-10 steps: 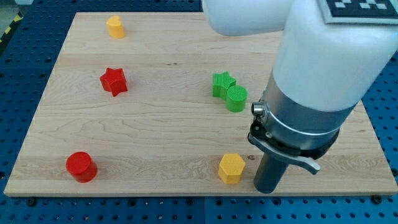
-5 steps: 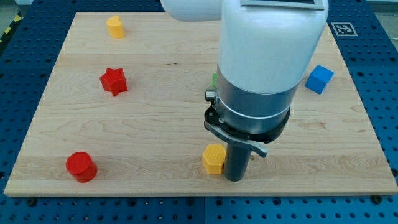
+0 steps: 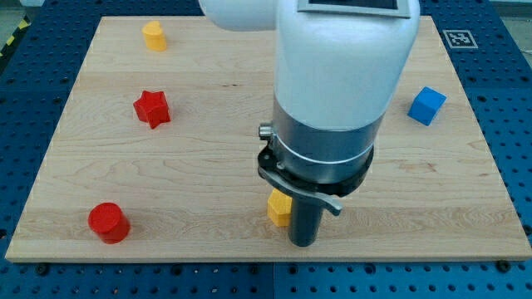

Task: Push the yellow hexagon towards top left

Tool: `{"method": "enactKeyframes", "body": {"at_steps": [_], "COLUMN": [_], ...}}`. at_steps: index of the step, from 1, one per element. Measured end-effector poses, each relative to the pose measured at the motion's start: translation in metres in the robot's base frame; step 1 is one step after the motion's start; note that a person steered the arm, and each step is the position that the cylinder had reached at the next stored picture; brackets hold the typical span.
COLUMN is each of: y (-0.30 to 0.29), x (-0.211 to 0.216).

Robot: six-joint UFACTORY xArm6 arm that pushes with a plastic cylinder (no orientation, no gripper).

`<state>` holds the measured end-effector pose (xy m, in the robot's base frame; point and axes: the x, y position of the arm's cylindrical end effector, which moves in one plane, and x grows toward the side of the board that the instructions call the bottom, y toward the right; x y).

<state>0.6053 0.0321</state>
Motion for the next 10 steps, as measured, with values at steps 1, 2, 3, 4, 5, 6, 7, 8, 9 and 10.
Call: {"method": "enactKeyframes", "body": {"at_steps": [1, 2, 3, 4, 5, 6, 7, 8, 9, 10], "y": [-0.007, -0.008, -0.010, -0.017, -0.035, -0.037, -0.029, -0.027, -0.036, -0.039], "x": [-0.002, -0.024, -0.044, -0.051, -0.048, -0.054, -0.057, -0.062, -0.072, -0.087]}}
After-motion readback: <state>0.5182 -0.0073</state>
